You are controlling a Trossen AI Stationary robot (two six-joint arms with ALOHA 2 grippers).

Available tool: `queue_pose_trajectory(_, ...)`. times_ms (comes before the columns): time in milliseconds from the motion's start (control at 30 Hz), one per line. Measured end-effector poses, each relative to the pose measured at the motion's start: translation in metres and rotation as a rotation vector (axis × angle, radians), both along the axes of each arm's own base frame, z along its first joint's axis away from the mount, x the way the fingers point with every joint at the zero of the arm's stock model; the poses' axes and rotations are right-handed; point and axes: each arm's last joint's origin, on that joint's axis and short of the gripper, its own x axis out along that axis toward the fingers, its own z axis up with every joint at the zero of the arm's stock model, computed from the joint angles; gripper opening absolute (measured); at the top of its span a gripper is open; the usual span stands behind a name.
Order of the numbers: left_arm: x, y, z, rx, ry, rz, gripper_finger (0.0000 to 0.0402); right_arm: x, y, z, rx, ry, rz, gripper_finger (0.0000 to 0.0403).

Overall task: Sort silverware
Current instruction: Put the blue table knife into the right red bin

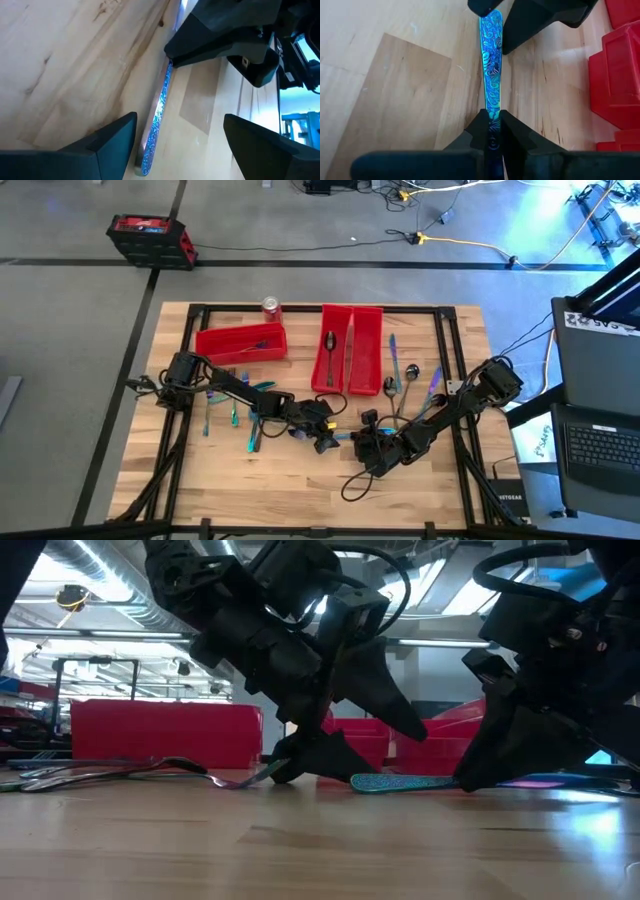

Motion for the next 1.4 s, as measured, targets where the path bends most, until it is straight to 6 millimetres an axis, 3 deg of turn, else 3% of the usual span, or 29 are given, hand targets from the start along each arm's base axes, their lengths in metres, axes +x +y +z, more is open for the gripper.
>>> queue_pose_trajectory(433, -0.001, -0.0032, -0.0009, 0.023, -0.011, -0.067, 0.0286, 0.0, 0.0, 0.0, -0.002, 0.0, 0.001, 0.0014)
queue_pose_trajectory(800, -0.0018, -0.0035, -0.0019, 0.043, -0.008, -0.094, 0.0243, 0.0, 0.0, 0.0001, -0.005, -0.001, 0.0, 0.0014)
queue_pose_trajectory(1400, -0.0026, -0.0011, -0.004, 0.109, 0.011, -0.013, 0.0231, 0.0003, 0.0, 0.0004, -0.003, -0.008, -0.002, 0.0014)
